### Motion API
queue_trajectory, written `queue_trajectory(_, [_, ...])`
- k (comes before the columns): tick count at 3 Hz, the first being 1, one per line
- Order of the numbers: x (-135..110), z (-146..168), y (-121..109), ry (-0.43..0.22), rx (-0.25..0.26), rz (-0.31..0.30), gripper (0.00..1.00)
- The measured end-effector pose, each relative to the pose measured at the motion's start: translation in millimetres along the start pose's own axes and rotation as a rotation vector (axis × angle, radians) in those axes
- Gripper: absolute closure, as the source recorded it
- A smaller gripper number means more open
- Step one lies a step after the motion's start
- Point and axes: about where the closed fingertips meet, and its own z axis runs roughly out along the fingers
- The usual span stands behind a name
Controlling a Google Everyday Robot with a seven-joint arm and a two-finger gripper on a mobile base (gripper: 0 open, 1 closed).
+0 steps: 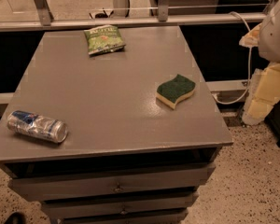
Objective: Move sponge near redbull can
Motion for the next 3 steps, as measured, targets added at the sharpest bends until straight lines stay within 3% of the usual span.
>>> queue_trajectory(1, [0.0,0.0,0.0,0.000,0.000,0.000,0.00])
queue_trajectory(3, [-6.2,37.6,-38.4,-0.127,0.022,0.012,0.00])
